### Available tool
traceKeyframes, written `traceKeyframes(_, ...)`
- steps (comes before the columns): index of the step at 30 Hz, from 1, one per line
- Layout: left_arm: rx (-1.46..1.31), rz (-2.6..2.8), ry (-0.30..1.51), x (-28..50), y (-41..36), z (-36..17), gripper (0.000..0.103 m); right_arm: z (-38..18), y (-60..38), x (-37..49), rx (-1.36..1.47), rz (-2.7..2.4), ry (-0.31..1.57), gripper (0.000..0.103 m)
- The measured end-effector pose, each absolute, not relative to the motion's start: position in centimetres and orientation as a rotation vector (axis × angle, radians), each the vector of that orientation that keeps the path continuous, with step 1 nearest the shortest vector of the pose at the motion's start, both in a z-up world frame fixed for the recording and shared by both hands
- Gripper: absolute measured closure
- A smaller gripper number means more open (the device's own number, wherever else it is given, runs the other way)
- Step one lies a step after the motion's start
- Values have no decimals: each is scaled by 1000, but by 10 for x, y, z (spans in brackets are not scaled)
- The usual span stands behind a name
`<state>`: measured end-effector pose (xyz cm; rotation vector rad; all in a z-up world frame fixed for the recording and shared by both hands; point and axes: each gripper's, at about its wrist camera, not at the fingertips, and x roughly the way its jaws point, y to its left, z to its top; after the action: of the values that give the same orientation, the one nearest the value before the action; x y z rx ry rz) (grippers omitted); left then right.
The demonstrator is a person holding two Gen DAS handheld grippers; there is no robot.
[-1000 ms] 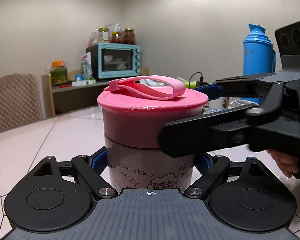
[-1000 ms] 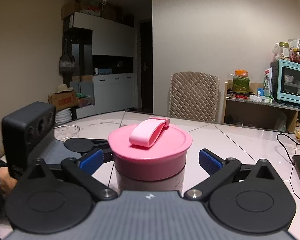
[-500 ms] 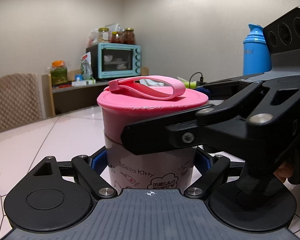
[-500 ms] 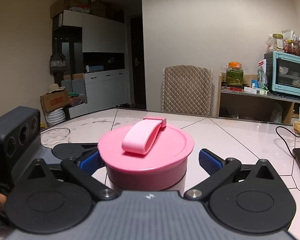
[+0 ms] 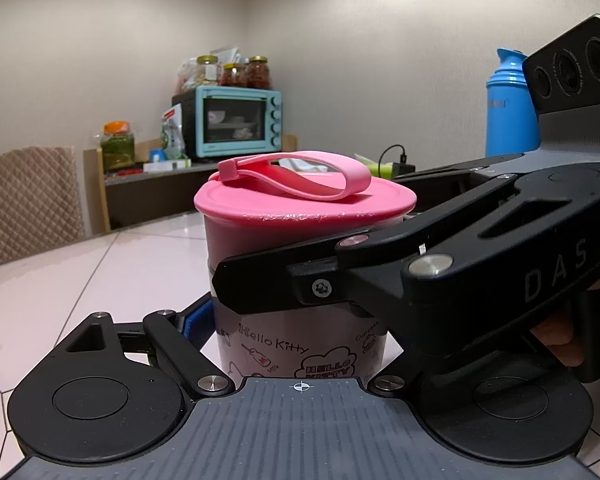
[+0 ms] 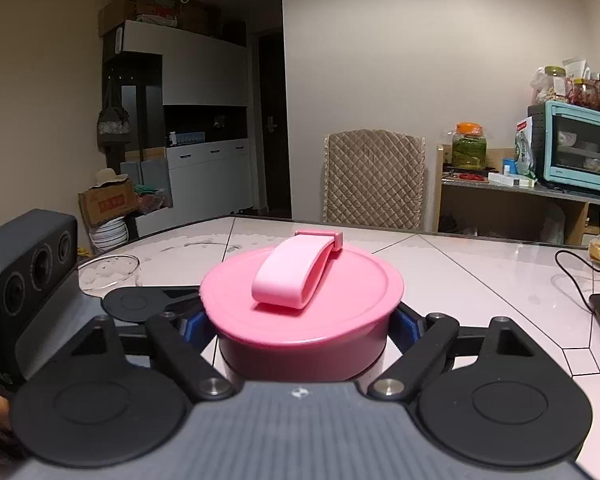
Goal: Unscrew bottle cap and pour
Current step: 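Grasp the pink cap with the right gripper from above, then twist the pink cap with the right gripper while the left gripper holds the bottle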
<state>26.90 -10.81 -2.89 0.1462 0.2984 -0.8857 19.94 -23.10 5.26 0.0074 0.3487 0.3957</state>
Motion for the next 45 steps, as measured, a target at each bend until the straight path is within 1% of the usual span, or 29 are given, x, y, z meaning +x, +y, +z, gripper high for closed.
traceKeyframes(12, 147, -886, 299, 270, -108, -30, 13, 51, -252, 206, -24, 543, 329, 17)
traceKeyframes(26, 147, -887, 299, 270, -108, -29, 13, 57, -290, 233, -94, 902, 337, 17)
traceKeyframes(32, 144, -890, 301, 269, -109, -29, 13, 61, -293, 230, -88, 911, 338, 17)
traceKeyframes(35, 145, -890, 301, 269, -110, -29, 13, 62, -292, 222, -53, 858, 340, 7)
traceKeyframes(45, 146, -888, 300, 270, -112, -29, 13, 70, -273, 174, 12, 544, 315, 3)
